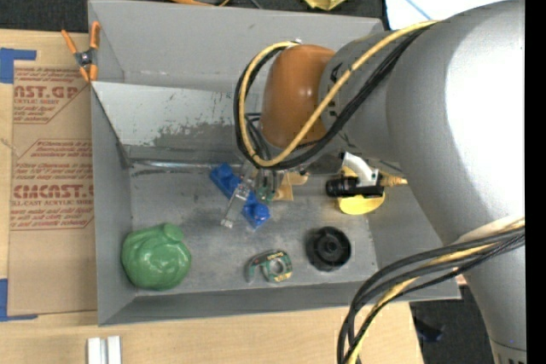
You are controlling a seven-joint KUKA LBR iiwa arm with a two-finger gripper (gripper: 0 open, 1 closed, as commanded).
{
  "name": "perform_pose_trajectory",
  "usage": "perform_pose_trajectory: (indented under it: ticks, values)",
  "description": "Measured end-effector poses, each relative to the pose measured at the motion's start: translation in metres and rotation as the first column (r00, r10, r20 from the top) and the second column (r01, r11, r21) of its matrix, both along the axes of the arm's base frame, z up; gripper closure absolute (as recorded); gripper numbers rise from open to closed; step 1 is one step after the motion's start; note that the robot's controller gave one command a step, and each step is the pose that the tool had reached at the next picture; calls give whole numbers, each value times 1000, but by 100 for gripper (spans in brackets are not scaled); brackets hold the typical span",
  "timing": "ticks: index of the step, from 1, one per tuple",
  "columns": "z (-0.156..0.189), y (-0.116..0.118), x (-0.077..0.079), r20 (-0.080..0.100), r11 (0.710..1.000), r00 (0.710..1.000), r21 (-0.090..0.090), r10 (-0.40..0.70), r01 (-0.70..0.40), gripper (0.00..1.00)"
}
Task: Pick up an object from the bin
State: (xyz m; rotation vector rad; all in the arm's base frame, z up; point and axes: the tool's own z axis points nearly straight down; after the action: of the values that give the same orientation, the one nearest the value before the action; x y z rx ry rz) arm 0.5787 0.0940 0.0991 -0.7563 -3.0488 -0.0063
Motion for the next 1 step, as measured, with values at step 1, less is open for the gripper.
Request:
perform_pose_trajectory:
  ticks: [1]
  values:
    - [-29,-10,-3,13,998,998,0,66,-66,0]
